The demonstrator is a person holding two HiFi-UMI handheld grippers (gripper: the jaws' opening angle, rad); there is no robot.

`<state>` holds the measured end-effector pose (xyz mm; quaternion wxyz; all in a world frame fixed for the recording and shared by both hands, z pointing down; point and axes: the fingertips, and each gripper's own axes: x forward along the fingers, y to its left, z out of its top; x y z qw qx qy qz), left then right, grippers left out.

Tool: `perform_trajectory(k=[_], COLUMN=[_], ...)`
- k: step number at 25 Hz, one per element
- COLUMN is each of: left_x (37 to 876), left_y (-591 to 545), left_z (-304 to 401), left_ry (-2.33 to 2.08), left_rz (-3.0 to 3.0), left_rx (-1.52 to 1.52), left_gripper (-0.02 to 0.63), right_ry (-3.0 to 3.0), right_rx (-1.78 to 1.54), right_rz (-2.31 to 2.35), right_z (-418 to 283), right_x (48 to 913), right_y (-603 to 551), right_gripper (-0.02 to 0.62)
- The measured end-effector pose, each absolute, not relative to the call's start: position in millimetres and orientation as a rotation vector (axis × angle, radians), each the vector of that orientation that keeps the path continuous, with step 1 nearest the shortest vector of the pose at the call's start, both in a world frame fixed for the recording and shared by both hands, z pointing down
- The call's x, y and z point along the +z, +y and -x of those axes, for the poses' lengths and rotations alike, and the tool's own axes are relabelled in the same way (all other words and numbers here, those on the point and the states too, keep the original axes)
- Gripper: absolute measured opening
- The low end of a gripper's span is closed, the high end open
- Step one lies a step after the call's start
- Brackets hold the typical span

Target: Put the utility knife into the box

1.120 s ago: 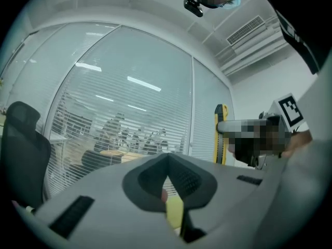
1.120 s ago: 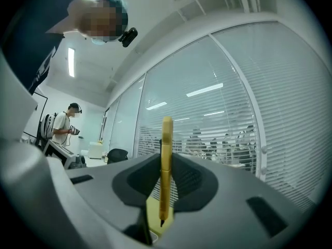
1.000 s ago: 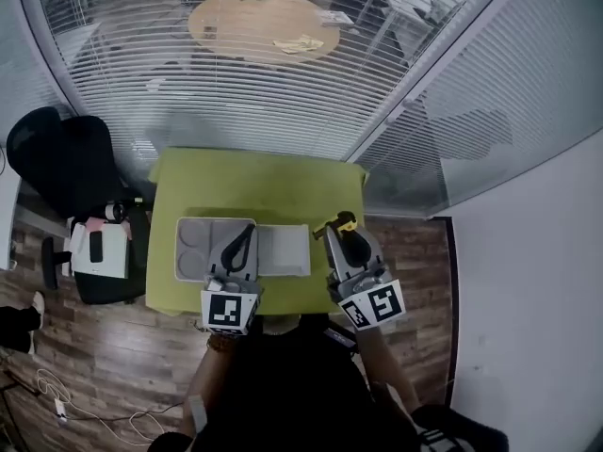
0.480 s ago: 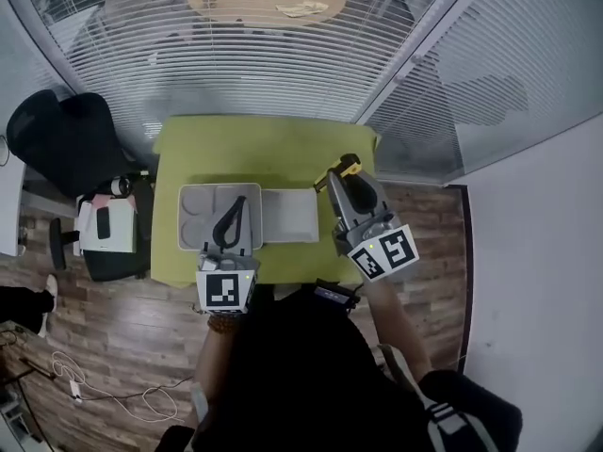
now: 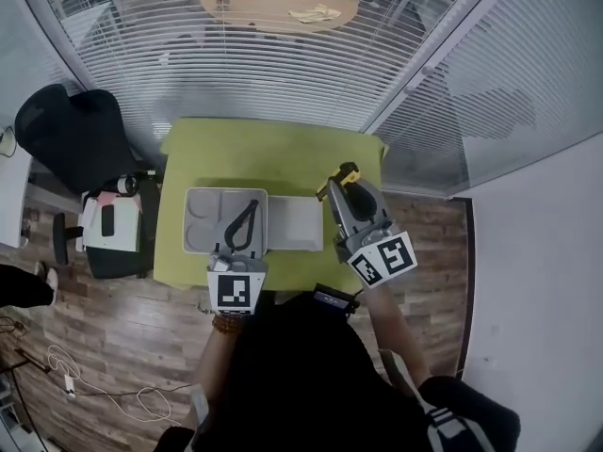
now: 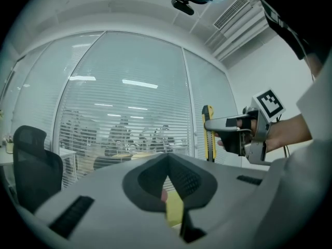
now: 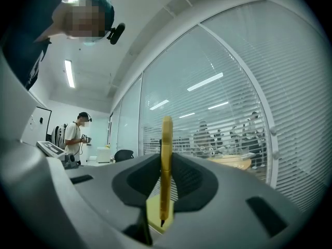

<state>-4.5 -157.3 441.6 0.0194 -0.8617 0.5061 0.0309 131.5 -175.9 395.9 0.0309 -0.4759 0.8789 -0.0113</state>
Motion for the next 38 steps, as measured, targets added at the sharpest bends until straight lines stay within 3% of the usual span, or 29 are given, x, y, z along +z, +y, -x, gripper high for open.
perform_trajectory(k=[20, 28, 38], left_x=[455.9, 459.1, 464.9], left_y=[-162.6, -169.2, -173.3], left_z=[-2.7, 10.6, 15.1], left_ry=[1.540, 1.578, 1.584], left_rz=[2.666, 2.663, 2.641], left_rx=[-0.038, -0.073, -0.127], left_gripper=[0.009, 0.009, 0.011], right_ry=[2.833, 2.923, 3.041], right_rx=[-0.135, -0.362, -0.336], right_rz=[1.427, 1.297, 1.251], right_z=[-140.3, -114.0, -96.8], right_x=[423.5, 456.7, 504.5], right_y=[-185.0, -191.0, -195.6], right_gripper=[0.064, 0.064, 0.064])
